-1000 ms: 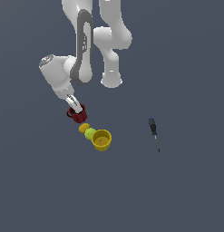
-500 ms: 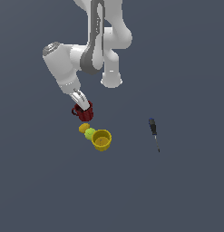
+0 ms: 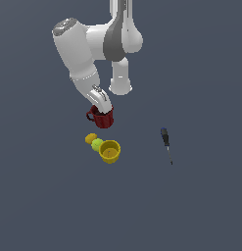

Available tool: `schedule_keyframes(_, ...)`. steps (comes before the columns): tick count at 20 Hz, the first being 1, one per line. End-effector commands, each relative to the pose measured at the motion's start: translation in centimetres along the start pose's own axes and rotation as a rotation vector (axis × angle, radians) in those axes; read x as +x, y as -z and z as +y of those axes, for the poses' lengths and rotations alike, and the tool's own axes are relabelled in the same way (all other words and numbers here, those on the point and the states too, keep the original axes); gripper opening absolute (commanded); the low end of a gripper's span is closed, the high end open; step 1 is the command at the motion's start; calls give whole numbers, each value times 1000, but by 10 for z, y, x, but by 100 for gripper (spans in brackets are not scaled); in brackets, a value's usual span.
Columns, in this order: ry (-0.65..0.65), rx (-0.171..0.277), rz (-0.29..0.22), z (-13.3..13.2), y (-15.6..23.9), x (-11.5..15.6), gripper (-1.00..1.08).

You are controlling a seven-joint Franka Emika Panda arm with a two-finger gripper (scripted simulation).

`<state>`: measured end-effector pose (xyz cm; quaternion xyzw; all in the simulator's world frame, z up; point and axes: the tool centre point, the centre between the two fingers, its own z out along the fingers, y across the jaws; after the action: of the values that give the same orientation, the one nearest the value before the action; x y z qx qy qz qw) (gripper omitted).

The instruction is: Pick up a designated object from a clutter of objects.

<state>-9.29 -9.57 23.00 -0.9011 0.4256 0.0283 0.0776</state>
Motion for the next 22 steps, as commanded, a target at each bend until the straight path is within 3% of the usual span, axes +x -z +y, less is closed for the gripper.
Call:
schedule_keyframes(1,0,1,2,-24,20,-10,-100)
schedule_keyframes(13,1,5,-1,-136,103,-55,-100)
schedule_keyframes(22,1,7,-3,-188,141,-72,-100)
